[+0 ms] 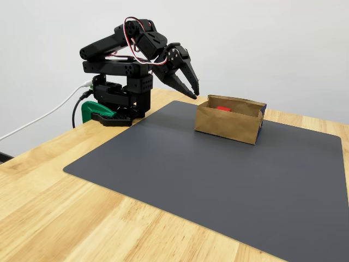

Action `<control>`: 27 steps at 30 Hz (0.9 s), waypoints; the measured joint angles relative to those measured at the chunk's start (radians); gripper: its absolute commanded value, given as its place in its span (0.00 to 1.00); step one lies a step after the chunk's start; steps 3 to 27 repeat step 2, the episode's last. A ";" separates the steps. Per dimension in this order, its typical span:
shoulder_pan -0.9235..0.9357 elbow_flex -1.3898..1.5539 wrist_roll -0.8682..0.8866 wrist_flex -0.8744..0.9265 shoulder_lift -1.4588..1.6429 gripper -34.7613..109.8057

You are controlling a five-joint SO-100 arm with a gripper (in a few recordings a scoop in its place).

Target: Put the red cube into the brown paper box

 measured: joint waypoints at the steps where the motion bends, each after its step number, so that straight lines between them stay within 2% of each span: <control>1: 0.000 0.000 0.000 0.000 0.000 0.24; 27: 0.000 0.000 0.000 0.000 0.000 0.24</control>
